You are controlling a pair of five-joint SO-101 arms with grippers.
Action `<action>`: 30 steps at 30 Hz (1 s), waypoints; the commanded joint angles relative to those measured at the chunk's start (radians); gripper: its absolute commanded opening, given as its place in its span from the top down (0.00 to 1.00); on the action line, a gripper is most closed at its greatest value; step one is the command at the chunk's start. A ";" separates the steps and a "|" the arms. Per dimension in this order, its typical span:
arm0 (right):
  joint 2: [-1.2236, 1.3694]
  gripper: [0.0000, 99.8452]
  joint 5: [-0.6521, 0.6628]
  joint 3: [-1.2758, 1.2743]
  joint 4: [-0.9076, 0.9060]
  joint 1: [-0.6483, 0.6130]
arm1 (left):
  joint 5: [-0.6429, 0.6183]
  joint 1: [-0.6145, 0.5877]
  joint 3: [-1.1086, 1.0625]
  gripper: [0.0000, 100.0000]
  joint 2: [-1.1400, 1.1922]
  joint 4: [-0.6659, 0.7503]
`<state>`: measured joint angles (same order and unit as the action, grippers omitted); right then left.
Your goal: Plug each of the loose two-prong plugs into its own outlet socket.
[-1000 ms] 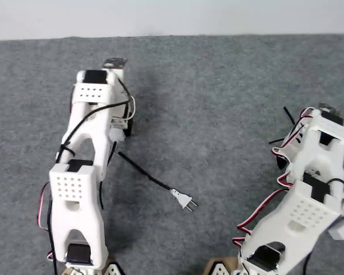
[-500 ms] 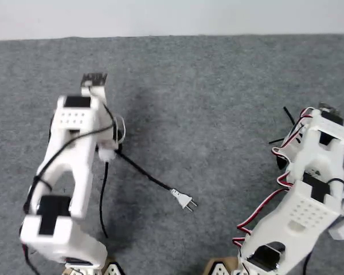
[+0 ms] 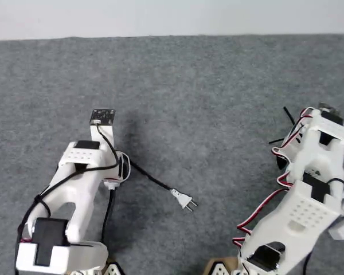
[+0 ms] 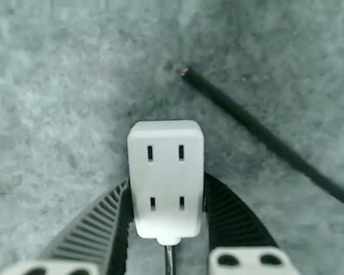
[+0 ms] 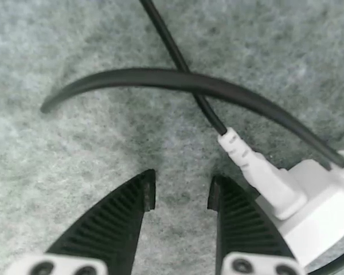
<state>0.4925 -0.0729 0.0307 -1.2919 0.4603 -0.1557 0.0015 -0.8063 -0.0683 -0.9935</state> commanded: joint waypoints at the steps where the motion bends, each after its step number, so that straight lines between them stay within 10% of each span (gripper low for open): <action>1: -0.005 0.86 0.009 0.000 0.021 -0.027 | -0.031 0.017 -0.035 0.82 -0.092 0.028; 15: -0.232 0.86 0.075 0.005 -0.173 -0.107 | 0.100 -0.218 -0.317 0.66 -0.672 -0.051; 30: -0.840 0.90 0.361 -0.465 -0.315 -0.782 | 0.147 -0.479 -0.410 0.66 -0.821 -0.058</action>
<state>-0.2179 0.2585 -0.3038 -1.6648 -0.1412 -0.0192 -0.4588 -1.2666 -0.9413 -1.0441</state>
